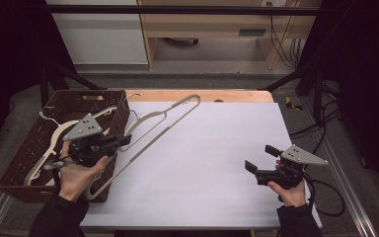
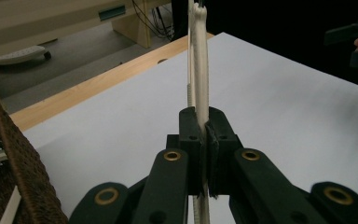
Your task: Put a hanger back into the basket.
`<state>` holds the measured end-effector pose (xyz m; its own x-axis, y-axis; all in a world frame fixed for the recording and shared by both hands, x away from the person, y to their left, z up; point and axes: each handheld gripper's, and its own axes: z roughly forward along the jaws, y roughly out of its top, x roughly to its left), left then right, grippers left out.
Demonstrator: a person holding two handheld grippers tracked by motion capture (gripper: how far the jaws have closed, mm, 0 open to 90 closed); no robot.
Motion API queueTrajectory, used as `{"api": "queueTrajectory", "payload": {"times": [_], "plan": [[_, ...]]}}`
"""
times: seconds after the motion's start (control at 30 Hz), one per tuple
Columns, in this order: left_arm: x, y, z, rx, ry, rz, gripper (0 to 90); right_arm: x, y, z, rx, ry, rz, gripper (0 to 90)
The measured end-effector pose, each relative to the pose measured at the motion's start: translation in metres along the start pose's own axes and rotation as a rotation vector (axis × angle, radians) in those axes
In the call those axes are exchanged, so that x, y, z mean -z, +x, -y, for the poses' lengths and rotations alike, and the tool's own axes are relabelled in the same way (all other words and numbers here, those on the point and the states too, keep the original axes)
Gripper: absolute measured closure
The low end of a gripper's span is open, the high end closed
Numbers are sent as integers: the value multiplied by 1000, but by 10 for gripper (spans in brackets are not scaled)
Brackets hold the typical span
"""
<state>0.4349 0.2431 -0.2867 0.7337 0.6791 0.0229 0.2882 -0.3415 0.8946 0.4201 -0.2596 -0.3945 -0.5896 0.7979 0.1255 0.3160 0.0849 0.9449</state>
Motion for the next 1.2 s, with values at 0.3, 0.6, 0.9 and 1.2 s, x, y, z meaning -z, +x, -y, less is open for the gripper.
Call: {"api": "queueTrajectory", "payload": {"times": [0.3,0.6,0.9,1.2], "plan": [[30,29,-13,-4,-31,-11,863,4,-1,1,5,2,5,31],[53,61,-12,-8,-28,-51,863,2,0,1,13,10,3,29],[71,96,0,-2,-21,-60,863,0,1,1,15,15,8,28],[77,126,18,15,6,-81,862,-2,1,2,17,22,6,27]]}}
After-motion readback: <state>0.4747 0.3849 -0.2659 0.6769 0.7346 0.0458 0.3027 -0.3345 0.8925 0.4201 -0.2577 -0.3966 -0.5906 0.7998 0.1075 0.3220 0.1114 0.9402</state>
